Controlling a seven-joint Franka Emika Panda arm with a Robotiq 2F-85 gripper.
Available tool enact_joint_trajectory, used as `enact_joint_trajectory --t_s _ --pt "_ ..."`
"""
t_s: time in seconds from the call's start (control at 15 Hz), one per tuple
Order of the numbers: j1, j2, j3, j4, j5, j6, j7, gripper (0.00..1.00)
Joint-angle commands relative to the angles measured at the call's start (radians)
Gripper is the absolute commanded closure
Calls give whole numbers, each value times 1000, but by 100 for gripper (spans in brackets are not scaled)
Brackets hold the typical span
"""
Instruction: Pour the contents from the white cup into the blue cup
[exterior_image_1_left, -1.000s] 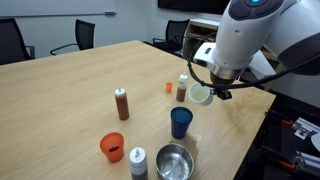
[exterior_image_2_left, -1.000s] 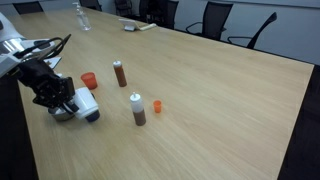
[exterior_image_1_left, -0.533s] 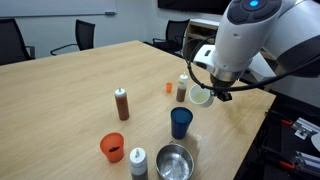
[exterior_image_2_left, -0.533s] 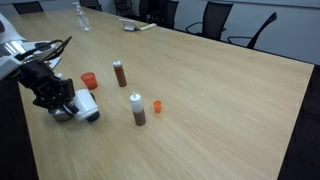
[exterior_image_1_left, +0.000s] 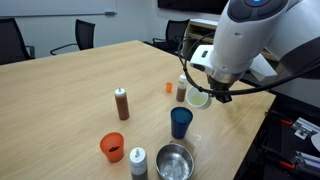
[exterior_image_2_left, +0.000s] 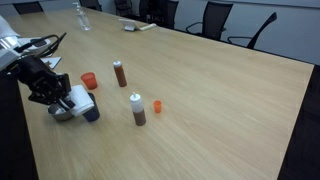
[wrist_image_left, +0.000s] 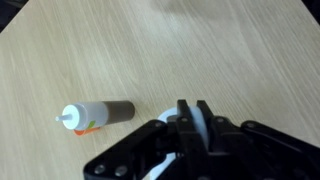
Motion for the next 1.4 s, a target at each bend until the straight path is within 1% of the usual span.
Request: enact_joint_trajectory --t_s 0.0,0.67,1.0,1.33 --pt "10 37 12 61 -37 -84 -56 97" --pt "58 152 23 192 -178 -277 -172 97" --pt "69 203 23 247 -248 -320 -177 97" --pt "78 243 26 288 -278 -342 -193 97"
